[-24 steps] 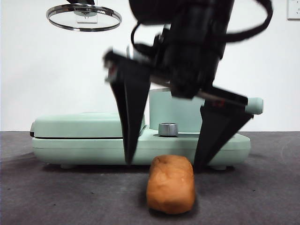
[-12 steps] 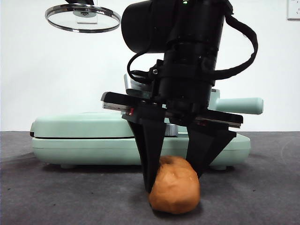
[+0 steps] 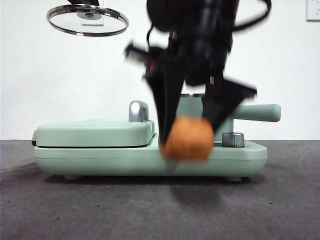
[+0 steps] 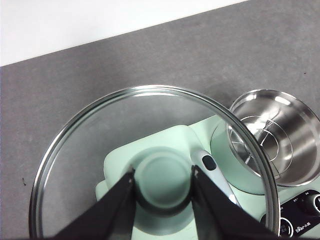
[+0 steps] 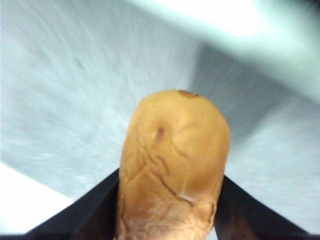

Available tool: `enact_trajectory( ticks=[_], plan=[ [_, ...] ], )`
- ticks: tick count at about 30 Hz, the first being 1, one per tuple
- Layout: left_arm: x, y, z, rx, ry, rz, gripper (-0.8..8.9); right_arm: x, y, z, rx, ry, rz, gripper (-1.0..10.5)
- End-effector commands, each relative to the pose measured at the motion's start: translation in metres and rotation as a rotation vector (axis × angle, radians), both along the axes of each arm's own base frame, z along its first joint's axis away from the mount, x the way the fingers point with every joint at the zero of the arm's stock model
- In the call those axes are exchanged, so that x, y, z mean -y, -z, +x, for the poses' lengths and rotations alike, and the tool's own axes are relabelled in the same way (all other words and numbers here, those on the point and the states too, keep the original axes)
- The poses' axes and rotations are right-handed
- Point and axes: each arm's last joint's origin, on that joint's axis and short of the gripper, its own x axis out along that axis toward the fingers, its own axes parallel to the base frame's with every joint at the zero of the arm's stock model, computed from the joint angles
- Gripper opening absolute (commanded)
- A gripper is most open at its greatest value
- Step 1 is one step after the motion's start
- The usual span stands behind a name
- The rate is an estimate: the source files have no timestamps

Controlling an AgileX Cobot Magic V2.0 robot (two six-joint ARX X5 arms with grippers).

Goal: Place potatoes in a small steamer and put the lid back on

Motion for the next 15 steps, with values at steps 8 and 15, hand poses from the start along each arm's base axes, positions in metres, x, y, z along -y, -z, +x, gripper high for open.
enact_trajectory(
  ticks=[8,15],
  plan=[
    [0.0,-0.009,-0.004,0.021,0.001,-0.013,0.24,0.023,-0.1,0.06,0.298,-0.015,0.167,1.9],
    [0.0,-0.009,-0.003,0.022,0.001,-0.013,0.24,0.05,-0.109,0.121,0.325,0.086,0.145,1.9]
  ],
)
